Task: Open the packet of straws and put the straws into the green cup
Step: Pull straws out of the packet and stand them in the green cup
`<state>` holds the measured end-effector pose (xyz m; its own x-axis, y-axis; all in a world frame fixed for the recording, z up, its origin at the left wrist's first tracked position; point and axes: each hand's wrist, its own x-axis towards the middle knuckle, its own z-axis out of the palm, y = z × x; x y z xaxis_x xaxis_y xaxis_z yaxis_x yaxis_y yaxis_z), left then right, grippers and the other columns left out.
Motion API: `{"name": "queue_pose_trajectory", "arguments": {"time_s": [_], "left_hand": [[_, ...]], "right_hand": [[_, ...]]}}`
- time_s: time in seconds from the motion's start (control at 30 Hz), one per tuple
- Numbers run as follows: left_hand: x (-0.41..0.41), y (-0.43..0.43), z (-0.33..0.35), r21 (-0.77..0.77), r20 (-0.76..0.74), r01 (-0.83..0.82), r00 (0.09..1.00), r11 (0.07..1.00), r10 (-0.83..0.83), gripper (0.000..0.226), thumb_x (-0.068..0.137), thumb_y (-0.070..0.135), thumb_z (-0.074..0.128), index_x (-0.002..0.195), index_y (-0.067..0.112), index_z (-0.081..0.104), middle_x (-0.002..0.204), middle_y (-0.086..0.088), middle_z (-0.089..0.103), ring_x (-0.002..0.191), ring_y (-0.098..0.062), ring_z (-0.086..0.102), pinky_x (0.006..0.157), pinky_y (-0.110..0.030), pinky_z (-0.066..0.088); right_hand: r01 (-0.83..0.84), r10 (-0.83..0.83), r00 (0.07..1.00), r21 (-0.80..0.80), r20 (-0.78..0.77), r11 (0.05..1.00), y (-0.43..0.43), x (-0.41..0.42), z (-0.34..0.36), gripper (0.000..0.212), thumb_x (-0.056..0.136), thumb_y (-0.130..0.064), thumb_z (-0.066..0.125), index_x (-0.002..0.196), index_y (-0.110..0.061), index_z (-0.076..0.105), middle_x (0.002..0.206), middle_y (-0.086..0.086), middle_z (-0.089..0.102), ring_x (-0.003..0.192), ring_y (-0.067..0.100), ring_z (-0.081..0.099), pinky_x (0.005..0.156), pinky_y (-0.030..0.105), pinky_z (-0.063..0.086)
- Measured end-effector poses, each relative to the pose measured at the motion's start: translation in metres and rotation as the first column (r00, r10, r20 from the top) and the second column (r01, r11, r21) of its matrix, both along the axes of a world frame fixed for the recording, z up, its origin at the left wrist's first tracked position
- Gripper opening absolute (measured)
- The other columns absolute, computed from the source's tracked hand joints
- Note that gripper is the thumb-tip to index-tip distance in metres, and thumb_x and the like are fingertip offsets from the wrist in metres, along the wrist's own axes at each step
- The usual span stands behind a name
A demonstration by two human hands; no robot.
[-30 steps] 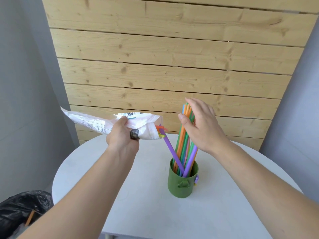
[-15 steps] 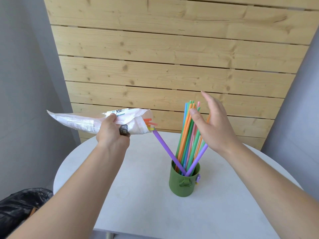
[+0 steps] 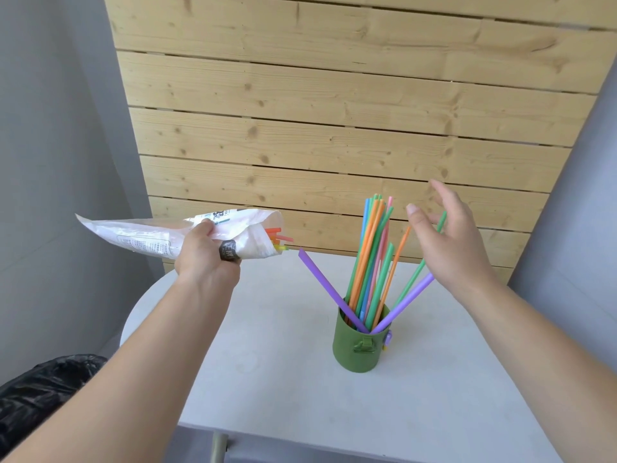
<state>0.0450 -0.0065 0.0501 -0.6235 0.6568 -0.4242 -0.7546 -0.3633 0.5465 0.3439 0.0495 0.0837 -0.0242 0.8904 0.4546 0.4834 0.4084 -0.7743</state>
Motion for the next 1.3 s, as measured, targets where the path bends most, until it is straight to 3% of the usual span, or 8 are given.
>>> {"name": "queue_pose_trajectory", "arguments": {"time_s": [0.23, 0.4, 0.53, 0.63, 0.73, 0.87, 1.03, 1.3], "left_hand": [[-0.003, -0.011, 0.010, 0.034, -0.032, 0.009, 0.999, 0.999, -0.008, 0.038, 0.095, 0.013, 0.071, 0.131, 0.010, 0.063, 0.121, -0.009, 0.077, 0.102, -0.026, 0.080, 0.083, -0.043, 0.065], [0.003, -0.017, 0.020, 0.089, -0.047, 0.049, 0.998, 0.995, -0.045, 0.040, 0.095, 0.013, 0.071, 0.134, 0.009, 0.063, 0.121, -0.011, 0.077, 0.101, -0.028, 0.080, 0.078, -0.043, 0.067], [0.019, -0.019, 0.027, 0.132, -0.062, 0.106, 0.993, 0.986, -0.099, 0.042, 0.095, 0.012, 0.071, 0.135, 0.005, 0.061, 0.124, -0.015, 0.077, 0.107, -0.033, 0.078, 0.093, -0.051, 0.062], [0.034, -0.019, 0.032, 0.166, -0.083, 0.157, 0.986, 0.974, -0.145, 0.041, 0.097, 0.014, 0.070, 0.136, 0.003, 0.061, 0.126, -0.017, 0.076, 0.112, -0.035, 0.076, 0.100, -0.053, 0.059], [0.046, -0.021, 0.038, 0.179, -0.139, 0.191, 0.976, 0.965, -0.168, 0.038, 0.101, 0.015, 0.067, 0.137, 0.003, 0.062, 0.129, -0.014, 0.075, 0.116, -0.030, 0.075, 0.104, -0.048, 0.058], [0.055, -0.026, 0.043, 0.176, -0.250, 0.215, 0.954, 0.961, -0.167, 0.044, 0.099, 0.015, 0.069, 0.140, 0.002, 0.060, 0.132, -0.017, 0.073, 0.115, -0.031, 0.075, 0.091, -0.041, 0.064], [0.065, -0.031, 0.046, 0.163, -0.453, 0.215, 0.883, 0.963, -0.120, 0.047, 0.096, 0.011, 0.072, 0.141, 0.003, 0.059, 0.117, -0.014, 0.076, 0.105, -0.031, 0.078, 0.079, -0.038, 0.066], [0.079, -0.028, 0.044, 0.123, -0.631, 0.188, 0.773, 0.974, -0.070, 0.048, 0.093, 0.009, 0.073, 0.137, 0.012, 0.054, 0.123, -0.018, 0.073, 0.114, -0.037, 0.073, 0.096, -0.051, 0.061]], "right_hand": [[0.006, -0.057, 0.963, -0.191, -0.264, 0.982, 0.005, 0.006, 0.004, 0.039, 0.098, -0.044, 0.040, 0.123, -0.023, 0.059, 0.117, 0.000, 0.069, 0.097, 0.017, 0.071, 0.100, 0.054, 0.050], [0.045, -0.088, 0.969, -0.189, -0.229, 0.981, 0.002, 0.005, 0.007, 0.039, 0.102, -0.040, 0.041, 0.137, -0.024, 0.049, 0.111, -0.002, 0.066, 0.106, 0.019, 0.065, 0.098, 0.036, 0.046], [0.169, -0.161, 0.984, 0.116, -0.082, 0.979, -0.013, 0.005, 0.028, 0.055, 0.100, -0.043, 0.043, 0.148, -0.015, 0.040, 0.143, 0.005, 0.052, 0.134, 0.019, 0.045, 0.109, 0.031, 0.033], [0.114, -0.125, 0.992, 0.377, 0.006, 0.919, -0.041, -0.015, 0.038, 0.030, 0.099, -0.034, 0.044, 0.112, -0.013, 0.061, 0.111, 0.006, 0.061, 0.105, 0.019, 0.057, 0.095, 0.031, 0.043], [-0.063, 0.060, 0.994, -0.023, -0.087, 0.998, -0.070, -0.047, 0.039, 0.036, 0.101, -0.049, 0.038, 0.094, -0.018, 0.055, 0.073, 0.003, 0.065, 0.057, 0.018, 0.054, 0.061, 0.031, 0.044], [-0.391, 0.036, 0.870, -0.643, -0.491, 0.659, -0.085, -0.075, 0.024, 0.060, 0.097, -0.067, 0.034, 0.107, -0.012, 0.056, 0.055, 0.009, 0.057, 0.038, 0.018, 0.037, 0.040, 0.018, 0.024], [-0.534, -0.143, 0.743, -0.708, -0.653, 0.462, -0.088, -0.087, 0.002, 0.051, 0.098, -0.062, 0.033, 0.090, -0.015, 0.051, 0.054, 0.008, 0.050, 0.040, 0.016, 0.031, 0.038, 0.015, 0.021], [-0.524, -0.265, 0.699, -0.728, -0.664, 0.441, -0.082, -0.088, -0.021, 0.032, 0.097, -0.041, 0.043, 0.082, -0.014, 0.051, 0.053, 0.005, 0.048, 0.033, 0.013, 0.032, 0.035, 0.013, 0.019]]}}
